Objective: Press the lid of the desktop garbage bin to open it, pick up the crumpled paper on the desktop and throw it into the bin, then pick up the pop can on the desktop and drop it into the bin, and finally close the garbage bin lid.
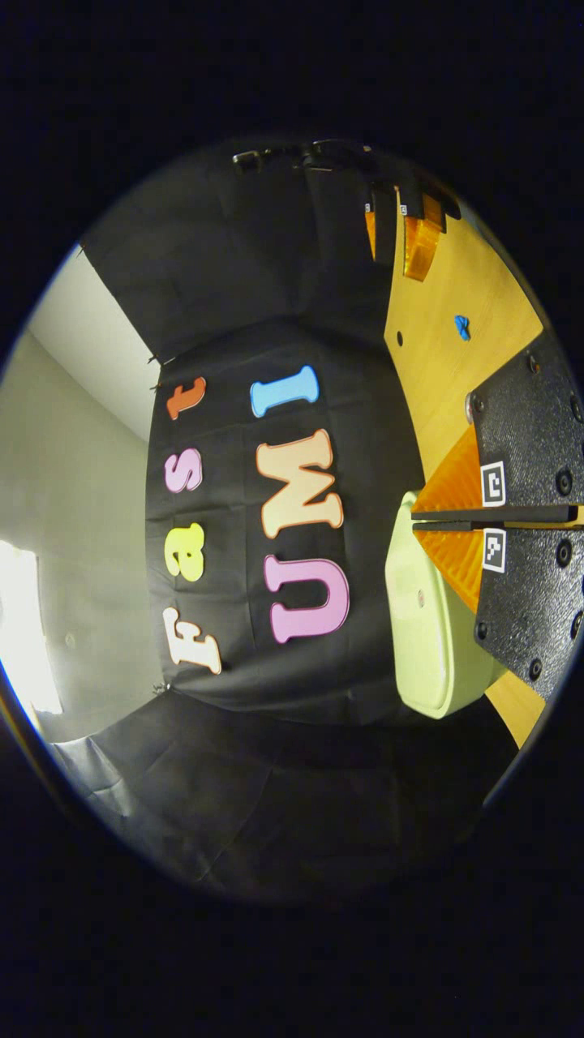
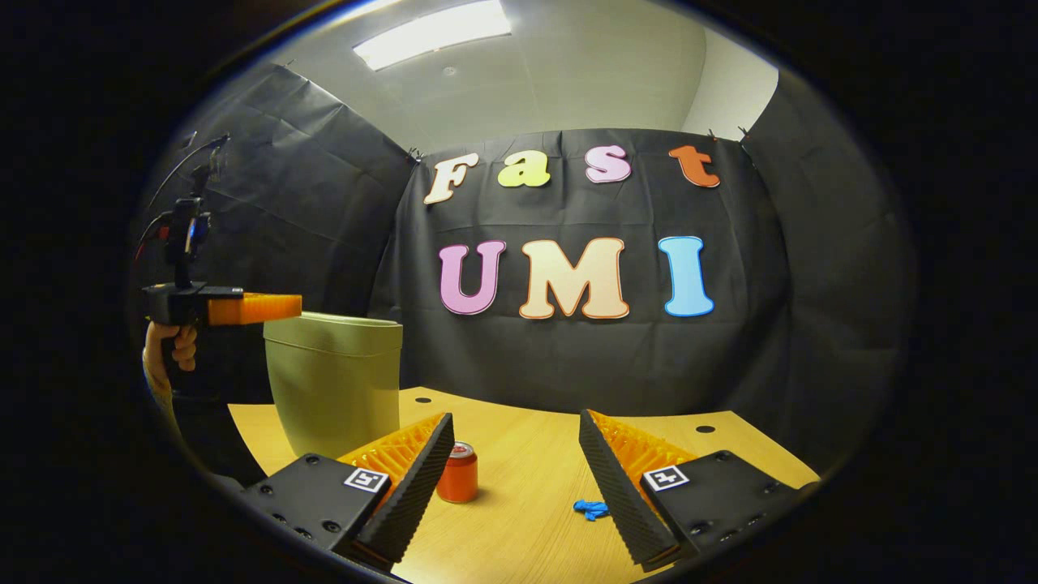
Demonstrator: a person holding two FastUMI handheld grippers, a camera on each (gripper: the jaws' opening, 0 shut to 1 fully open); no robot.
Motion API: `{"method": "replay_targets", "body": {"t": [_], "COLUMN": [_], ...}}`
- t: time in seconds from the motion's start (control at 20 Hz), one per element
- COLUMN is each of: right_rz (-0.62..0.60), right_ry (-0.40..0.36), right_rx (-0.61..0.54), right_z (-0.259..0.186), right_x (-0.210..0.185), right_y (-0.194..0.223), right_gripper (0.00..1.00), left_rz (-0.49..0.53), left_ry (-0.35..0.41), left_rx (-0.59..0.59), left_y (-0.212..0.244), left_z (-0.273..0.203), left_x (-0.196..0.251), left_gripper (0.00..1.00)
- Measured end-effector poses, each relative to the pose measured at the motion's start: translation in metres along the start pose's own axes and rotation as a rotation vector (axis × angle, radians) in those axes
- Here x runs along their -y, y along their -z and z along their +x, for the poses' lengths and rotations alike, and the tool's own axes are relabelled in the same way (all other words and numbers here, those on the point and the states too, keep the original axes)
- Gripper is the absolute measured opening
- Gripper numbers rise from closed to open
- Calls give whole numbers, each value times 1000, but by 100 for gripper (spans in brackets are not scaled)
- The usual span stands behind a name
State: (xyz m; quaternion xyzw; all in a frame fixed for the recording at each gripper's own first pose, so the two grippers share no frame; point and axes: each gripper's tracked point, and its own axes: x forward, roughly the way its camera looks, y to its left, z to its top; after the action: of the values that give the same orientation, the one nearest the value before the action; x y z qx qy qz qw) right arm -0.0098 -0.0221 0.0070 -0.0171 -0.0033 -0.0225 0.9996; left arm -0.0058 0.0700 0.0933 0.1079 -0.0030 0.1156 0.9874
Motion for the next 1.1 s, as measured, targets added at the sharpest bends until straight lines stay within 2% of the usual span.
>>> {"method": "replay_targets", "body": {"t": [0.2, 0.4, 0.45, 0.7, 1.1], "right_rz": [7, 1, 6, 7, 15], "right_ry": [-4, -1, -6, -10, -10], "right_rx": [1, -6, -10, -16, -31], "right_z": [-1, 1, 2, 2, 6], "right_x": [0, 3, 2, 2, 4], "right_y": [-1, 2, 4, 6, 12], "right_gripper": [98, 98, 100, 98, 98], "left_rz": [-2, -6, -11, -31, -46], "left_ry": [-90, -124, -126, -144, -134], "left_rx": [15, -14, -28, -81, -90], "left_y": [-10, -1, 5, 24, 28], "left_z": [8, 16, 18, 24, 25], "left_x": [-36, -52, -51, -58, -60], "left_gripper": [0, 0, 0, 0, 0]}}
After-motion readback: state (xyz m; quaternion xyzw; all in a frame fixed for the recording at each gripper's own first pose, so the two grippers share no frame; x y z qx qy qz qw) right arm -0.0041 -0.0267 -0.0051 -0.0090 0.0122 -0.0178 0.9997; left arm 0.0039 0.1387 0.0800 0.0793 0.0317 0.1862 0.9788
